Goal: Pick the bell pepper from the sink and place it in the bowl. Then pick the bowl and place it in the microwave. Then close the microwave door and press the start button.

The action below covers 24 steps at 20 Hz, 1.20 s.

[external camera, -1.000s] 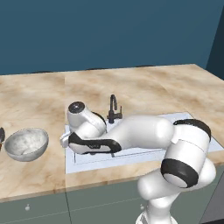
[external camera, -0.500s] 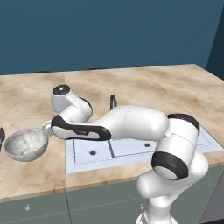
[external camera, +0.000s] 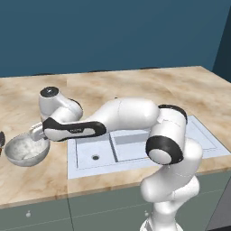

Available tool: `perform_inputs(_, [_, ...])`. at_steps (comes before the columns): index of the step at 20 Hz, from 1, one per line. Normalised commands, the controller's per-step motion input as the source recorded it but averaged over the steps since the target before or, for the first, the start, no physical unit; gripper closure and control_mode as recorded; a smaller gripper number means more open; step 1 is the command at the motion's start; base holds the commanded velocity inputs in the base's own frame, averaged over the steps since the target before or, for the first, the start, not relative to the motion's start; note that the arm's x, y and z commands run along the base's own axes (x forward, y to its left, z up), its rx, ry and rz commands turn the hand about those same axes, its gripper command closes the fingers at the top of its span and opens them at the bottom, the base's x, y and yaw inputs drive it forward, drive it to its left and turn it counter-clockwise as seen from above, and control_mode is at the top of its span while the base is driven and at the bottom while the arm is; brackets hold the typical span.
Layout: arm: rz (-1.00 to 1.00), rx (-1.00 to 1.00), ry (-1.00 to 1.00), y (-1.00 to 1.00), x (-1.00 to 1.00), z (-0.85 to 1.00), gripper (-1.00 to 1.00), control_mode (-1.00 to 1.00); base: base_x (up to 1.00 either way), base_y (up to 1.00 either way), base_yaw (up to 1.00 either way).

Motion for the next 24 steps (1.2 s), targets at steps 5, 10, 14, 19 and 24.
perform_inputs(5, [0.07,0.00,0.05,0.44,0.30,0.00,1.00,-1.00,0.00,0.00,0.00])
perform_inputs(10, [0.07,0.00,0.03,0.39,0.27,-0.04,1.00,-1.00,0.00,0.00,0.00])
perform_inputs(14, [0.04,0.00,0.04,0.38,0.15,-0.29,1.00,-1.00,0.00,0.00,0.00])
perform_inputs(19, [0.02,0.00,0.05,0.29,0.03,-0.40,1.00,-1.00,0.00,0.00,0.00])
perform_inputs(24, [0.00,0.00,0.03,0.09,0.00,-0.38,1.00,-1.00,0.00,0.00,0.00])
